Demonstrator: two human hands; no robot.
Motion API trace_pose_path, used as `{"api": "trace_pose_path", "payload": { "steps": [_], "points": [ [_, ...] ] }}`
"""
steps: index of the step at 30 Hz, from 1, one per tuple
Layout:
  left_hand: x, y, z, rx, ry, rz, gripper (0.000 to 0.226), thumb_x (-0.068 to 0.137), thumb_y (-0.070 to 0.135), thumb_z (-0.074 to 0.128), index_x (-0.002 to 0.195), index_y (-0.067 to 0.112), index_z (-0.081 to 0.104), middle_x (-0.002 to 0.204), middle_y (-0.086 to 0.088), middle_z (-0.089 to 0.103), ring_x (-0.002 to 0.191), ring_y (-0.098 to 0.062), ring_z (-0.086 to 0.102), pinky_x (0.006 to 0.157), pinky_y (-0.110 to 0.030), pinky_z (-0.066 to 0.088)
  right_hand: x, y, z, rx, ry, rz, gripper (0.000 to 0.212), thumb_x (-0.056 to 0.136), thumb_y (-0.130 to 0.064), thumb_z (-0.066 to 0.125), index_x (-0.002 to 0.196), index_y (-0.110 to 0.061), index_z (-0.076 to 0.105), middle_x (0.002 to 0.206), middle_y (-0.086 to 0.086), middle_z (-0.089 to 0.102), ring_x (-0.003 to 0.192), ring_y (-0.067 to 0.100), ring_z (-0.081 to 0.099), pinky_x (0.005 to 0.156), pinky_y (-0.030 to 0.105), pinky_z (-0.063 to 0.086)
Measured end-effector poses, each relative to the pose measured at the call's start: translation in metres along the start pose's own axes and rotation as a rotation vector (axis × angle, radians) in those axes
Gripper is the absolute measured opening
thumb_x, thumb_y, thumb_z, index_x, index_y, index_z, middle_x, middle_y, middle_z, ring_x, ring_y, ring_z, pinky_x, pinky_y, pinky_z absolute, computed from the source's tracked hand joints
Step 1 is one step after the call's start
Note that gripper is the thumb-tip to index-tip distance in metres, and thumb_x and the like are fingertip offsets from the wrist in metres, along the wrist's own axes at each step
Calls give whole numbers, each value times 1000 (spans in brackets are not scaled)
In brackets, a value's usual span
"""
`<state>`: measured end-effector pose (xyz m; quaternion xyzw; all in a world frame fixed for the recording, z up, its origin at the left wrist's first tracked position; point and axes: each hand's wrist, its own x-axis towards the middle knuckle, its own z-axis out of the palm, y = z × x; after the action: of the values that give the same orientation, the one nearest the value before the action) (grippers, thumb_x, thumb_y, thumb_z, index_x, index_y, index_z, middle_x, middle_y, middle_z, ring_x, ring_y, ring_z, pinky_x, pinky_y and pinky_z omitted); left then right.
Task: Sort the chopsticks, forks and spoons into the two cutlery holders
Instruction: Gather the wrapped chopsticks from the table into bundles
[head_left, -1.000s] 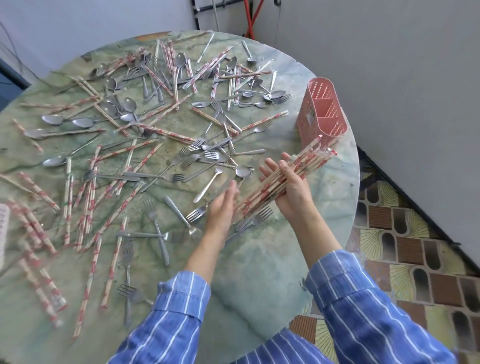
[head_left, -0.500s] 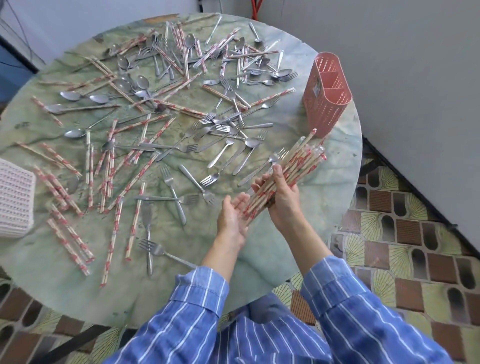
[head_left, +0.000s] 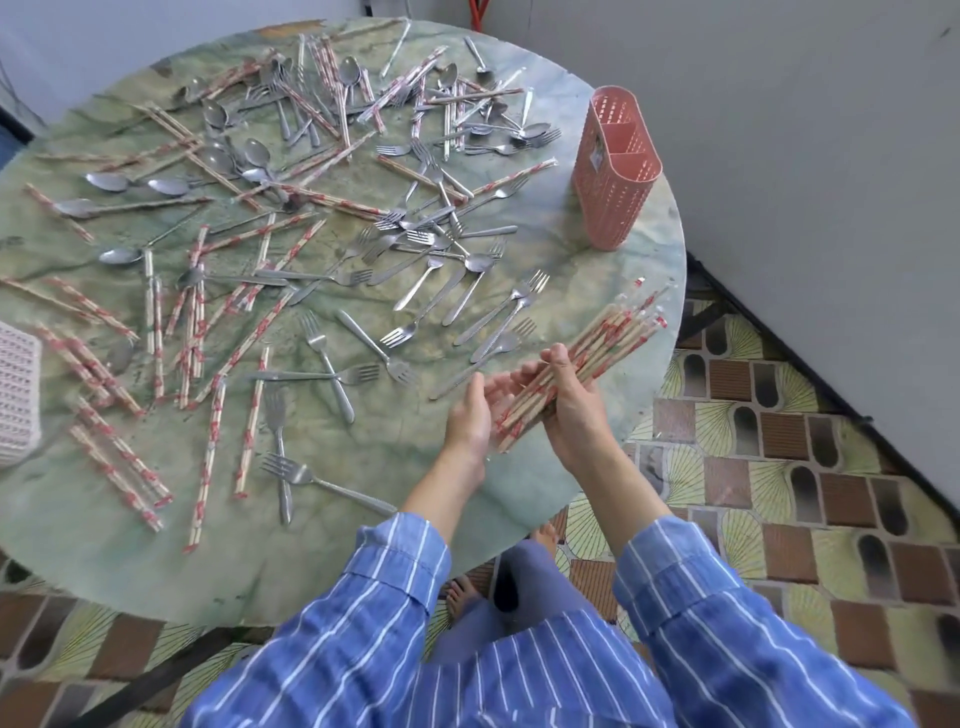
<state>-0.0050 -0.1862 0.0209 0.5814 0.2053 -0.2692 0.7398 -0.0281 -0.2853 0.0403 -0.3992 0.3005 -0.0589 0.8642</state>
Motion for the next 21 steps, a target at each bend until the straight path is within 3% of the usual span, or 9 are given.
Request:
{"api": "trace_pose_path", "payload": {
  "steps": [2, 4, 6, 9, 11, 15, 18, 21],
  "points": [
    [9, -1, -2, 236, 42, 160, 32, 103, 25, 37, 110, 10, 64, 117, -7, 66, 107, -15, 61, 96, -26, 45, 7, -6, -11, -22, 28, 5, 18, 98, -23, 53, 95, -6, 57, 74, 7, 65, 68, 21, 68, 76, 37, 59],
    [23, -3, -7, 513, 78, 303, 25, 99, 24, 47, 112, 15, 66, 116, -1, 67, 106, -12, 61, 90, -19, 43, 15, -12, -22, -73, 43, 31, 16, 99, -20, 53, 96, -5, 57, 76, 9, 63, 66, 21, 68, 73, 34, 60],
    [37, -3, -12, 728, 133, 418, 23, 96, 22, 53, 113, 16, 67, 114, -1, 68, 104, -16, 61, 90, -24, 44, 23, -17, -31, -160, 50, 75, 13, 97, -16, 55, 95, -3, 57, 78, 10, 62, 64, 20, 68, 70, 32, 59],
    [59, -7, -9, 887, 134, 613, 22, 92, 14, 57, 111, 14, 69, 116, -4, 66, 112, -22, 59, 99, -31, 41, 38, -22, -47, -283, 44, 120, 16, 96, -14, 56, 99, 2, 54, 77, 12, 64, 61, 19, 69, 64, 30, 60],
    [77, -13, -9, 1023, 160, 680, 27, 89, 12, 58, 114, 15, 68, 122, -5, 64, 117, -26, 56, 101, -33, 37, 50, -25, -57, -378, 31, 152, 26, 95, -14, 58, 110, 6, 53, 81, 13, 68, 65, 19, 70, 67, 32, 59],
    [106, -22, -8, 1294, 222, 828, 42, 93, 27, 42, 129, 16, 60, 140, -10, 52, 131, -34, 46, 107, -40, 35, 76, -41, -74, -507, -8, 261, 32, 90, -16, 66, 113, 5, 59, 91, 13, 72, 78, 24, 70, 77, 38, 57],
    [127, -20, -4, 1393, 285, 894, 44, 94, 33, 38, 128, 19, 62, 139, -9, 53, 128, -35, 49, 105, -41, 36, 94, -53, -79, -512, -50, 325, 31, 85, -13, 71, 109, 5, 61, 86, 14, 73, 76, 26, 72, 73, 37, 58],
    [140, -13, 4, 1337, 396, 893, 39, 93, 33, 43, 120, 19, 67, 131, -5, 61, 117, -31, 56, 95, -39, 42, 111, -62, -80, -533, -82, 374, 32, 83, -10, 72, 107, 8, 62, 86, 16, 74, 77, 27, 72, 73, 37, 58]
  ]
}}
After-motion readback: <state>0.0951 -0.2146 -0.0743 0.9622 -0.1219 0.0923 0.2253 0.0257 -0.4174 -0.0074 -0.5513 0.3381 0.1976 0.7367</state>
